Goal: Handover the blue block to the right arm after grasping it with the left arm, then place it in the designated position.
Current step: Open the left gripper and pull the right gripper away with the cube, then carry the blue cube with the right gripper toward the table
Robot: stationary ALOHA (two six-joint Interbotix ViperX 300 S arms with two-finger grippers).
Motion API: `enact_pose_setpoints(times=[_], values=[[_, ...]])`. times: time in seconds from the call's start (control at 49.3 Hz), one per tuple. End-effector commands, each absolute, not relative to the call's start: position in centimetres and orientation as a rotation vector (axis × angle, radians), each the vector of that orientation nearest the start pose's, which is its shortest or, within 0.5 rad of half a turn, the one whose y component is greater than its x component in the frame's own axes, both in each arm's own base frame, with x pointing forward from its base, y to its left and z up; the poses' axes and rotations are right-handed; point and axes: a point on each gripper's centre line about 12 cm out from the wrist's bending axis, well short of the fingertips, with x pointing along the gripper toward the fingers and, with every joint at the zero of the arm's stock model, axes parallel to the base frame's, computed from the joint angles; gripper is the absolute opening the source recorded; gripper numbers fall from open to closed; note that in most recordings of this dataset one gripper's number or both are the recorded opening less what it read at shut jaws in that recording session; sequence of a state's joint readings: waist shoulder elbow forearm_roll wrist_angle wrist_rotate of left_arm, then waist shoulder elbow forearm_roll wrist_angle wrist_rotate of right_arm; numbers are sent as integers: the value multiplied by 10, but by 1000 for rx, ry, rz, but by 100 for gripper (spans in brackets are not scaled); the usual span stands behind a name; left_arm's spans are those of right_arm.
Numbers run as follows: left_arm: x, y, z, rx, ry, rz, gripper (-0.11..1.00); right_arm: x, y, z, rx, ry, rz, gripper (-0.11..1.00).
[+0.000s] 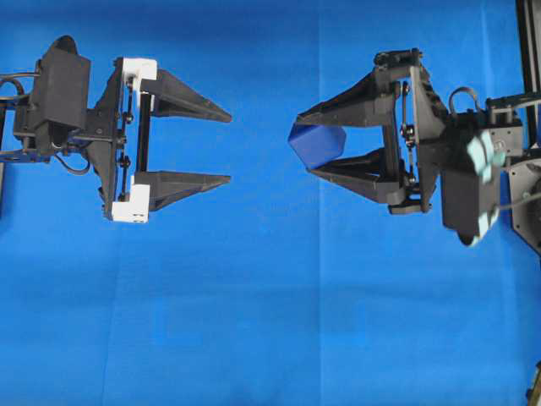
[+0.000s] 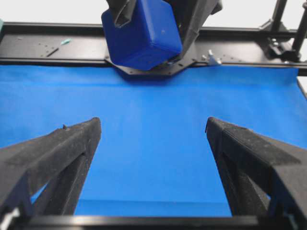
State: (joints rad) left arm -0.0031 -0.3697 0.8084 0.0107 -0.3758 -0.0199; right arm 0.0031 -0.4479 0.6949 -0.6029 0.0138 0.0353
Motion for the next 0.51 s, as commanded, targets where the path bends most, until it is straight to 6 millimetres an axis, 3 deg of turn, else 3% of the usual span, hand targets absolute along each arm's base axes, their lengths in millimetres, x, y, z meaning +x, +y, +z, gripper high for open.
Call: enact_pose_setpoints(times=[0.0, 0.243, 0.487], values=[[336, -3, 304, -6, 29, -11, 93, 327, 1, 333, -467, 218, 51, 52], [336, -3, 305, -6, 29, -11, 93, 325, 1, 337, -139, 208, 14, 52], [337, -3, 304, -6, 31, -11, 93, 325, 1, 337, 28, 208, -4, 52]])
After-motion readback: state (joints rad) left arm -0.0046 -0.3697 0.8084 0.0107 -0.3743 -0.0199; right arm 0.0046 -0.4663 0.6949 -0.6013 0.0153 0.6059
